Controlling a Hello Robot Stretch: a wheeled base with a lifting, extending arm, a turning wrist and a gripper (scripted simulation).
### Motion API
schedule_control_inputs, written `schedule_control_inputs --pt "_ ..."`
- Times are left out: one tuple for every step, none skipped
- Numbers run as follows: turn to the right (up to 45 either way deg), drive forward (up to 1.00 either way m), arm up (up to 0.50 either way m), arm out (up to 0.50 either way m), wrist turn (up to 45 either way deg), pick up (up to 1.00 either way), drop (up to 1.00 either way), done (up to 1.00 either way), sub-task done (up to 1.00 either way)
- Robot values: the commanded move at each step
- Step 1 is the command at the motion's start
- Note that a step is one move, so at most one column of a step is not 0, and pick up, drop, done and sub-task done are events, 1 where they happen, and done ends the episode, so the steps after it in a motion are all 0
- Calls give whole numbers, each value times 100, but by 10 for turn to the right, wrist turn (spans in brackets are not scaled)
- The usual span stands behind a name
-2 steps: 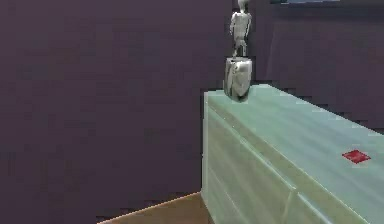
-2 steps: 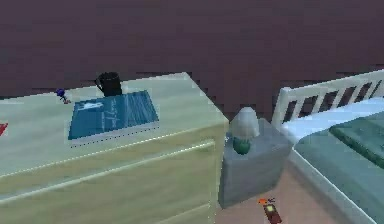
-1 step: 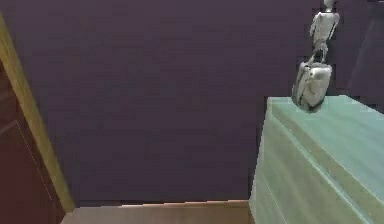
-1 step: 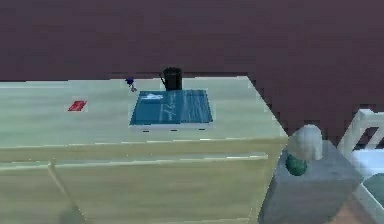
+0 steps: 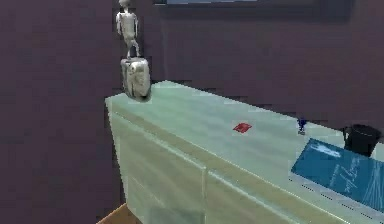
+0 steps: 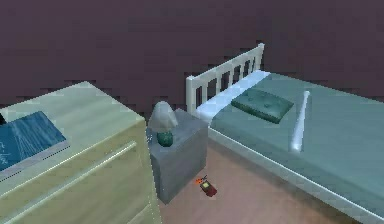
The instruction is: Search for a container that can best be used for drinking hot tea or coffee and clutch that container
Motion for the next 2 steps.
schedule_control_inputs --pt "180 0 0 0 0 0 0 0 0" --pt "0 25 0 0 0 0 0 0 0"
